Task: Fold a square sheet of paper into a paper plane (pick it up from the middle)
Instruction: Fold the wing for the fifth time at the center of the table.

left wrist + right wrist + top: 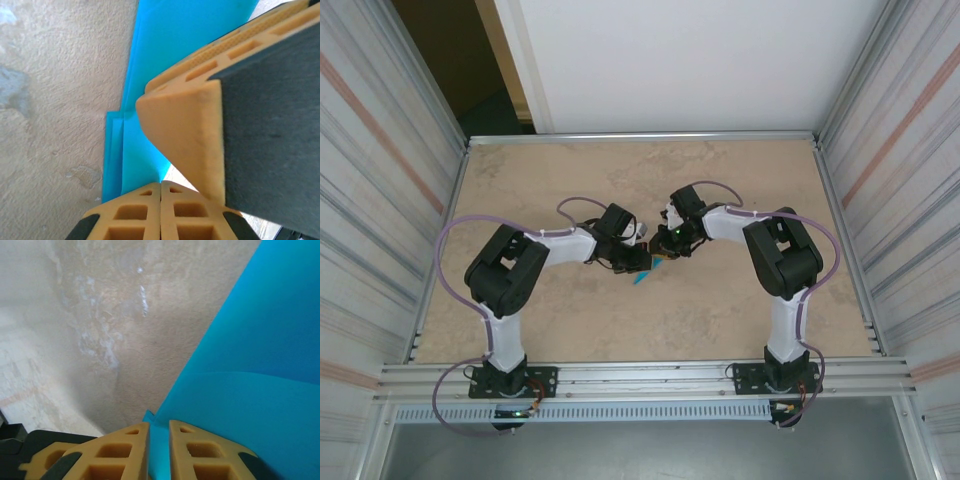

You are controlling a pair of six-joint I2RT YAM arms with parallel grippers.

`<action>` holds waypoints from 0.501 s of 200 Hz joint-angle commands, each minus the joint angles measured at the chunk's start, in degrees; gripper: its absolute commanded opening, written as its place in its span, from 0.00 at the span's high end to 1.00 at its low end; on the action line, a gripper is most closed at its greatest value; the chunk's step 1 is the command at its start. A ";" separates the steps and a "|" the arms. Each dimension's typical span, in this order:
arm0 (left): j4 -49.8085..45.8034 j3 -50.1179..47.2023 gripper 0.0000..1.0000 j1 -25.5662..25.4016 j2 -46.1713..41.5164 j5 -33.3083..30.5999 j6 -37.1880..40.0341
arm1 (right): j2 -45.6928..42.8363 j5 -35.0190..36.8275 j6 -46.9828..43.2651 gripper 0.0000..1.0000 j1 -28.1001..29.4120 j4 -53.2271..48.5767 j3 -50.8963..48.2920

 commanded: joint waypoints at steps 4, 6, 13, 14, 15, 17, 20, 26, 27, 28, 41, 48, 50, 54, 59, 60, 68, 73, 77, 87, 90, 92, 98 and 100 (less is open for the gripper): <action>-0.73 -0.64 0.92 0.22 0.75 -1.15 -0.95 | -4.44 -0.53 -1.99 0.77 -1.13 0.27 0.94; -0.73 -0.67 0.92 0.21 0.65 -1.14 -0.99 | -4.73 -0.41 -2.06 0.77 -1.28 0.42 0.88; -0.40 -0.89 0.92 0.21 0.53 -1.18 -1.03 | -5.45 0.36 -2.44 0.76 -1.64 0.73 0.44; -0.34 -0.92 0.92 0.21 0.52 -1.23 -1.07 | -5.51 0.51 -2.54 0.76 -1.68 0.74 0.34; -0.36 -0.93 0.92 0.21 0.51 -1.21 -1.10 | -5.58 0.58 -2.64 0.76 -1.73 0.71 0.25; -0.31 -1.02 0.92 0.21 0.50 -1.24 -1.14 | -5.74 0.81 -2.69 0.76 -1.82 0.68 0.18; -0.29 -1.09 0.92 0.17 0.48 -1.23 -1.19 | -5.96 1.03 -2.94 0.76 -1.99 0.62 -0.05; -0.05 -1.16 0.92 0.26 0.35 -1.14 -1.23 | -6.09 1.25 -3.53 0.75 -2.30 0.59 -0.32; -0.08 -1.14 0.92 0.23 0.34 -1.17 -1.22 | -6.09 1.30 -3.57 0.75 -2.31 0.59 -0.35; -0.10 -1.17 0.92 0.22 0.29 -1.18 -1.21 | -6.18 1.33 -3.68 0.75 -2.36 0.54 -0.40; 0.01 -1.23 0.92 0.21 0.18 -1.11 -1.33 | -5.84 1.57 -4.67 0.75 -2.87 -0.26 -0.55; -0.02 -1.23 0.92 0.18 0.15 -1.13 -1.29 | -5.43 1.49 -5.24 0.75 -3.03 -0.78 -0.40; -0.02 -1.21 0.92 0.20 0.08 -1.16 -1.34 | -5.31 1.52 -5.40 0.75 -3.09 -0.95 -0.31; -0.02 -1.20 0.92 0.24 0.10 -1.15 -1.33 | -5.00 1.64 -5.68 0.75 -3.03 -1.32 -0.14; -0.03 -1.30 0.92 0.20 0.11 -1.11 -1.36 | -4.62 1.83 -5.99 0.76 -3.08 -1.80 0.09; 0.02 -1.34 0.92 0.21 0.09 -1.15 -1.37 | -4.52 1.86 -6.08 0.76 -3.10 -1.88 0.16; -0.02 -1.34 0.92 0.22 0.11 -1.18 -1.38 | -3.99 2.04 -6.60 0.76 -3.11 -2.51 0.67; 0.06 -1.39 0.92 0.26 0.04 -1.19 -1.46 | -3.60 2.11 -6.75 0.76 -3.11 -2.86 0.93; 0.13 -1.46 0.92 0.23 0.08 -1.19 -1.46 | -3.23 2.15 -6.90 0.77 -3.11 -3.09 1.23; 0.11 -1.55 0.92 0.30 0.02 -1.15 -1.61 | -2.29 2.24 -7.32 0.77 -3.11 -3.78 2.00; 0.22 -1.56 0.92 0.27 -0.02 -1.21 -1.66 | -2.03 2.32 -7.37 0.77 -3.13 -3.99 2.34; 0.21 -1.56 0.92 0.29 0.00 -1.20 -1.67 | -1.82 2.37 -7.45 0.77 -3.18 -4.23 2.55; 0.16 -1.57 0.92 0.27 0.02 -1.16 -1.72 | -1.21 2.56 -7.64 0.78 -3.12 -4.63 2.99; 0.15 -1.60 0.92 0.27 -0.02 -1.16 -1.69 | -1.00 2.78 -7.70 0.78 -3.11 -4.85 3.21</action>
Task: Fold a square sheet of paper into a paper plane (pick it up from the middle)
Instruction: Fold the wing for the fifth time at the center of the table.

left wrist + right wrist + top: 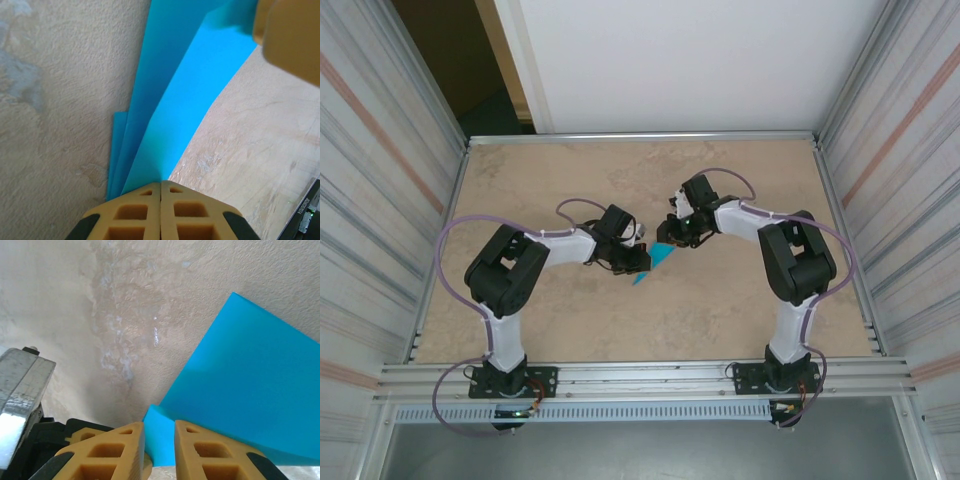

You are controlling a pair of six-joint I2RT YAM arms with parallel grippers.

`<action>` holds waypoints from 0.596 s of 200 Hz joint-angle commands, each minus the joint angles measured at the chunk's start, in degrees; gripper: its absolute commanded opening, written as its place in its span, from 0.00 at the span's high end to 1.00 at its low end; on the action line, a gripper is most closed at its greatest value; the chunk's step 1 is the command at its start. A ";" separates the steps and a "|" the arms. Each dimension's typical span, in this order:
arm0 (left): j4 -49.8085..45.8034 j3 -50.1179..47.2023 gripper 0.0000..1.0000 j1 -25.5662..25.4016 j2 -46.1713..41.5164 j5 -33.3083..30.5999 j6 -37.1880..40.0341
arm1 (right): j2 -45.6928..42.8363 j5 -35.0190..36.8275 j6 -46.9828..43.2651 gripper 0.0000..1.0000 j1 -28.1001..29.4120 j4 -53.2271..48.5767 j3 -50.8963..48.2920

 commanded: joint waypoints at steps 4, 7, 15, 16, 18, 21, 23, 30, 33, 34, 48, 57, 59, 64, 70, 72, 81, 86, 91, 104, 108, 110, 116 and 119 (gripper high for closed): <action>-0.48 -0.90 0.92 0.14 -0.11 -0.73 -0.65 | 2.99 1.31 -2.93 0.78 0.12 -3.88 2.91; -0.48 -0.88 0.92 0.21 -0.09 -0.74 -0.66 | 3.32 1.38 -3.00 0.78 0.15 -4.00 3.23; -0.42 -0.89 0.92 0.27 -0.14 -0.71 -0.67 | 3.98 1.57 -3.12 0.78 0.10 -4.34 3.71; -0.43 -0.95 0.92 0.27 -0.17 -0.70 -0.67 | 3.99 1.54 -3.13 0.78 0.10 -4.40 3.74; -0.42 -0.93 0.92 0.28 -0.13 -0.72 -0.66 | 4.13 1.57 -3.22 0.78 0.12 -4.44 3.84; -0.41 -0.96 0.92 0.21 -0.27 -0.72 -0.66 | 4.32 1.66 -3.21 0.78 0.10 -4.53 4.05; -0.37 -1.00 0.92 0.22 -0.29 -0.70 -0.66 | 4.45 1.80 -3.22 0.78 0.10 -4.61 4.16; -0.39 -1.00 0.92 0.21 -0.35 -0.65 -0.60 | 4.81 2.02 -3.22 0.78 0.11 -4.80 4.49; -0.36 -1.01 0.92 0.23 -0.37 -0.69 -0.68 | 5.00 2.07 -3.22 0.78 0.10 -4.93 4.65; -0.40 -1.05 0.92 0.21 -0.38 -0.64 -0.67 | 5.03 2.09 -3.22 0.78 0.15 -4.96 4.69; -0.43 -1.06 0.92 0.24 -0.51 -0.49 -0.66 | 5.68 2.72 -3.31 0.78 0.09 -5.63 5.37; -0.43 -1.08 0.92 0.26 -0.55 -0.36 -0.74 | 6.16 3.18 -3.31 0.78 0.11 -6.08 5.70; -0.41 -1.09 0.92 0.19 -0.60 -0.39 -0.75 | 6.23 3.30 -3.35 0.78 0.10 -6.20 5.83; -0.32 -1.16 0.91 0.22 -0.60 -0.41 -0.83 | 6.60 3.43 -3.42 0.78 0.19 -6.54 5.99; -0.32 -1.28 0.92 0.20 -0.68 -0.34 -0.86 | 7.05 3.57 -3.40 0.78 0.15 -6.89 6.32; -0.34 -1.32 0.92 0.21 -0.72 -0.34 -0.91 | 7.13 3.69 -3.40 0.78 0.11 -7.02 6.44; -0.24 -1.37 0.92 0.26 -0.78 -0.27 -0.84 | 7.79 3.85 -3.46 0.79 0.09 -7.36 6.81; -0.30 -1.44 0.92 0.24 -0.81 -0.32 -0.87 | 8.07 3.89 -3.49 0.79 0.10 -7.63 6.92; -0.30 -1.47 0.92 0.22 -0.81 -0.25 -1.00 | 8.43 4.04 -3.57 0.79 0.19 -7.92 7.21; -0.35 -1.65 0.92 0.19 -0.92 -0.25 -0.98 | 9.14 4.28 -3.67 0.79 0.31 -8.39 7.60; -0.33 -1.75 0.92 0.20 -0.99 -0.25 -0.94 | 9.34 4.38 -3.70 0.79 0.28 -8.48 7.69; -0.28 -1.79 0.91 0.21 -0.95 -0.25 -0.95 | 9.46 4.46 -3.74 0.79 0.28 -8.65 7.73; -0.35 -1.91 0.92 0.19 -0.99 -0.22 -1.01 | 9.74 4.62 -3.81 0.79 0.42 -9.12 7.99; -0.26 -1.98 0.92 0.18 -1.07 -0.25 -1.01 | 9.93 4.81 -3.84 0.79 0.38 -9.19 8.05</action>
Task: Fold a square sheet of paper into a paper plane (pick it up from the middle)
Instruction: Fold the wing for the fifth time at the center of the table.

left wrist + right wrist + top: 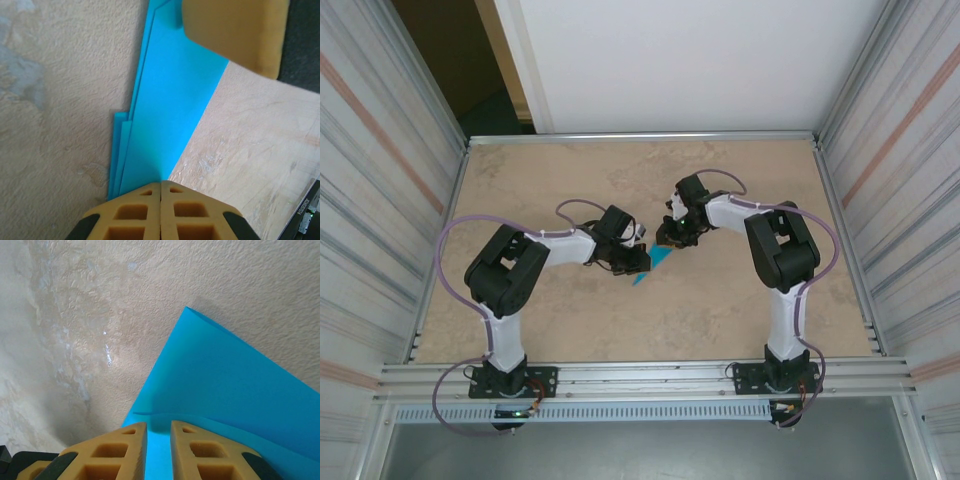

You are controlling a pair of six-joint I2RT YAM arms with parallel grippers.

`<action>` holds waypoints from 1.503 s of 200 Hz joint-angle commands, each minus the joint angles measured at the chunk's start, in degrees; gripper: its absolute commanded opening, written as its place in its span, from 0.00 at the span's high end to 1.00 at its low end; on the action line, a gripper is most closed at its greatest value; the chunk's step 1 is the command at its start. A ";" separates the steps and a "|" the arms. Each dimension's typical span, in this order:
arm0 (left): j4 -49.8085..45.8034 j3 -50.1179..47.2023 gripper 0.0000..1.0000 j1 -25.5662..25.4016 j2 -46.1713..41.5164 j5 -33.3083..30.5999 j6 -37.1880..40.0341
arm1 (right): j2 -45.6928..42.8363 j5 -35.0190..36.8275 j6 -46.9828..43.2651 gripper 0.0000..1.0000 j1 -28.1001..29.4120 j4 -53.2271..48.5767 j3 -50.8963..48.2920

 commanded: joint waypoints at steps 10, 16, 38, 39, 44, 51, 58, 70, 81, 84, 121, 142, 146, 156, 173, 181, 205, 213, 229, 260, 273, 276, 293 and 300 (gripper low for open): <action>-0.69 -1.73 0.92 0.24 -1.14 -0.15 -0.94 | 2.95 3.04 -1.69 0.79 0.46 -3.88 1.81; -0.69 -1.92 0.92 0.19 -1.26 -0.06 -0.99 | 3.16 3.40 -1.79 0.79 0.50 -4.26 1.93; -0.87 -2.14 0.92 0.19 -2.14 0.44 -1.07 | 3.96 4.32 -2.06 0.80 0.60 -5.42 2.31; -0.83 -2.12 0.92 0.19 -2.21 0.48 -1.07 | 3.98 4.41 -2.14 0.80 0.63 -5.50 2.35; -0.76 -2.12 0.91 0.20 -2.62 0.75 -1.09 | 4.06 4.62 -2.26 0.80 0.67 -5.71 2.34; -0.78 -1.98 0.91 0.19 -3.18 0.95 -0.98 | 4.08 4.76 -2.35 0.80 0.67 -5.90 2.30; -0.87 -1.65 0.91 0.23 -3.89 1.15 -0.91 | 4.08 4.81 -2.40 0.80 0.69 -5.94 2.19; -1.31 -0.65 0.90 0.28 -4.47 1.06 -0.38 | 4.11 4.85 -2.46 0.80 0.80 -5.95 2.02; -2.27 0.82 0.90 0.32 -4.18 0.70 0.32 | 4.08 4.91 -2.49 0.80 0.68 -5.94 1.92; -2.60 1.40 0.90 0.36 -3.86 0.70 0.54 | 4.16 4.84 -2.49 0.80 0.74 -5.95 1.92; -4.49 6.44 0.89 0.45 1.27 1.05 1.58 | 4.52 4.83 -2.49 0.81 0.67 -5.85 1.67; -6.94 9.14 0.90 0.38 3.34 0.06 2.26 | 4.52 4.68 -2.41 0.83 0.68 -5.68 1.34; -7.52 9.65 0.90 0.44 3.68 -0.26 2.57 | 4.60 4.70 -2.40 0.83 0.67 -5.63 1.26; -8.33 10.40 0.91 0.37 4.33 -0.67 3.02 | 4.56 4.60 -2.41 0.84 0.67 -5.58 0.99; -9.13 10.76 0.92 0.28 4.98 -0.97 3.21 | 4.66 4.68 -2.31 0.84 0.74 -5.39 0.77; -9.91 10.93 0.92 0.19 5.37 -0.81 3.35 | 4.69 4.67 -2.32 0.85 0.67 -5.33 0.72; -11.46 10.68 0.92 -0.07 5.80 -1.06 3.48 | 5.04 5.00 -2.34 0.85 0.57 -5.45 0.71; -11.81 10.36 0.93 -0.24 5.63 -1.35 3.43 | 5.12 5.13 -2.32 0.85 0.50 -5.53 0.72; -12.63 9.71 0.93 -0.40 5.13 -1.67 3.42 | 5.46 5.61 -2.31 0.85 0.41 -5.84 0.81; -13.57 7.94 0.93 -0.66 3.83 -2.48 3.07 | 6.62 6.76 -2.51 0.86 0.24 -6.87 1.15; -13.95 7.30 0.93 -0.63 3.26 -2.76 2.94 | 7.14 7.27 -2.66 0.86 0.23 -7.47 1.31; -13.97 7.14 0.93 -0.67 3.11 -2.74 2.90 | 7.30 7.38 -2.67 0.86 0.23 -7.50 1.33; -14.30 5.99 0.93 -0.69 2.42 -2.93 2.64 | 7.92 7.93 -2.84 0.87 0.17 -7.96 1.42; -14.41 5.45 0.93 -0.69 2.05 -3.06 2.49 | 8.11 8.17 -2.93 0.87 0.08 -8.10 1.45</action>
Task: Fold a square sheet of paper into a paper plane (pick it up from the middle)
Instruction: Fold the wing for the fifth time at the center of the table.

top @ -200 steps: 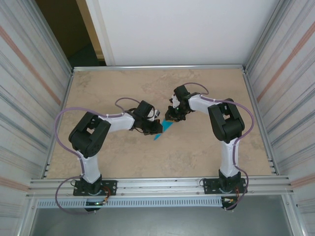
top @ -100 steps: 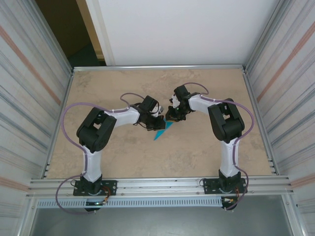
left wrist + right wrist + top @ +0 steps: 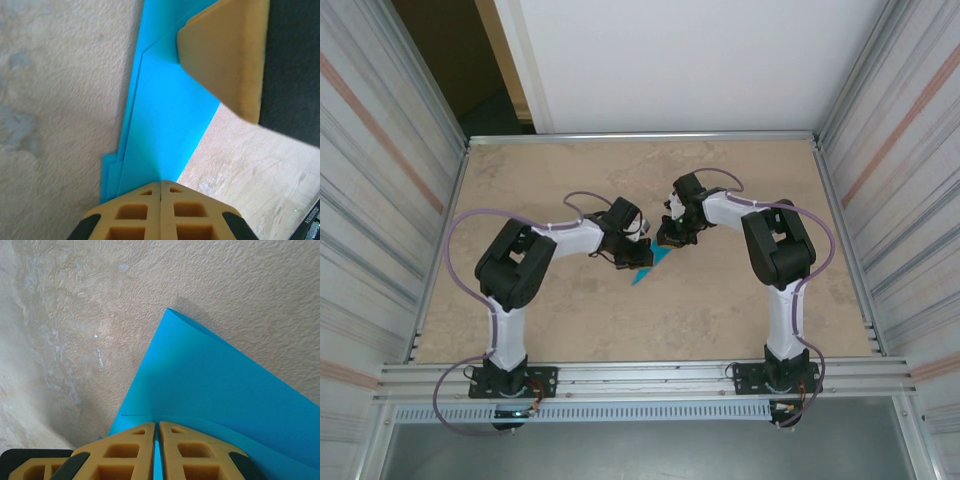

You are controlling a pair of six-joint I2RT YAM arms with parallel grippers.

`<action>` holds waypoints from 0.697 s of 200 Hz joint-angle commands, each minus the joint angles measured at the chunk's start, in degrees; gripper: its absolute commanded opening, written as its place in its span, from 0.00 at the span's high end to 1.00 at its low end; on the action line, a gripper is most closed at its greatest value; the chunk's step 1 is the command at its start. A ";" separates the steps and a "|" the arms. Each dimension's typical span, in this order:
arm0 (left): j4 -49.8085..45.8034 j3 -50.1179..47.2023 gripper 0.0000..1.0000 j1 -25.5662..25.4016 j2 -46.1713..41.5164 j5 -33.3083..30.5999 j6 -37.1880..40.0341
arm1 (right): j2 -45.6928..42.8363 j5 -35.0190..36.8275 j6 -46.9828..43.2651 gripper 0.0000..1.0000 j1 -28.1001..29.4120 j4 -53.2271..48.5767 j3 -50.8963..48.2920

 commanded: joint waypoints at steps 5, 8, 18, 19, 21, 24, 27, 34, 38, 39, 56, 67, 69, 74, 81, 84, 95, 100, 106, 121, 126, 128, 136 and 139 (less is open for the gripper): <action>-5.38 -3.17 0.93 -0.56 -2.25 -1.46 0.40 | 5.84 7.28 -1.46 0.87 -0.21 -4.33 -1.68; -5.50 -3.33 0.93 -0.56 -2.36 -1.49 0.48 | 5.83 7.35 -1.49 0.87 -0.21 -4.34 -1.72; -5.81 -4.06 0.93 -0.55 -2.96 -1.58 0.40 | 6.07 7.45 -1.60 0.87 -0.25 -4.42 -1.65; -5.86 -4.12 0.93 -0.56 -3.07 -1.58 0.40 | 6.04 7.45 -1.59 0.87 -0.25 -4.42 -1.64; -5.94 -4.27 0.93 -0.56 -3.17 -1.60 0.40 | 6.06 7.45 -1.66 0.87 -0.29 -4.42 -1.66; -5.99 -4.42 0.93 -0.58 -3.39 -1.68 0.44 | 6.09 7.49 -1.67 0.87 -0.21 -4.50 -1.64; -6.00 -4.66 0.93 -0.60 -3.56 -1.69 0.35 | 6.13 7.53 -1.69 0.87 -0.24 -4.54 -1.58; -6.01 -5.14 0.93 -0.55 -4.02 -1.67 0.30 | 6.18 7.56 -1.68 0.87 -0.25 -4.58 -1.55; -6.04 -5.38 0.93 -0.56 -4.20 -1.72 0.31 | 6.21 7.62 -1.79 0.87 -0.29 -4.64 -1.48; -6.07 -5.48 0.93 -0.56 -4.30 -1.69 0.31 | 6.19 7.62 -1.78 0.87 -0.27 -4.66 -1.52; -6.25 -6.48 0.93 -0.56 -5.22 -1.89 0.06 | 6.27 7.51 -1.81 0.87 -0.34 -4.68 -1.51; -6.51 -6.83 0.93 -0.57 -5.66 -1.97 0.26 | 6.29 7.67 -1.77 0.87 -0.31 -4.89 -1.39; -6.59 -6.88 0.93 -0.56 -5.77 -2.09 0.28 | 6.27 7.70 -1.77 0.87 -0.33 -4.91 -1.38; -6.77 -7.19 0.93 -0.56 -5.89 -2.17 0.31 | 6.34 7.71 -1.83 0.87 -0.31 -4.95 -1.31; -6.94 -7.50 0.93 -0.56 -6.10 -2.14 0.40 | 6.44 7.71 -1.81 0.87 -0.34 -5.05 -1.30; -7.03 -7.53 0.93 -0.56 -6.15 -2.25 0.47 | 6.40 7.76 -1.85 0.87 -0.33 -5.08 -1.29; -7.27 -7.89 0.93 -0.56 -6.30 -2.22 0.62 | 6.47 7.79 -1.92 0.87 -0.33 -5.19 -1.15; -7.36 -8.00 0.93 -0.56 -6.37 -2.24 0.66 | 6.49 7.80 -1.86 0.87 -0.33 -5.25 -1.20; -7.47 -8.19 0.93 -0.56 -6.46 -2.18 0.66 | 6.60 7.88 -1.86 0.87 -0.34 -5.33 -1.20; -7.56 -8.63 0.93 -0.56 -6.79 -1.94 0.73 | 6.64 7.90 -1.91 0.87 -0.24 -5.47 -1.09; -7.65 -8.86 0.93 -0.56 -6.92 -1.87 0.75 | 6.75 7.93 -1.94 0.87 -0.25 -5.56 -1.04; -7.66 -8.91 0.93 -0.56 -6.99 -1.85 0.75 | 6.79 7.97 -1.94 0.87 -0.16 -5.56 -1.03; -7.82 -9.28 0.93 -0.65 -7.17 -1.82 0.84 | 6.84 8.05 -1.95 0.87 -0.25 -5.75 -0.98; -7.91 -9.40 0.93 -0.65 -7.25 -1.77 0.77 | 6.87 8.06 -1.99 0.87 -0.25 -5.82 -0.94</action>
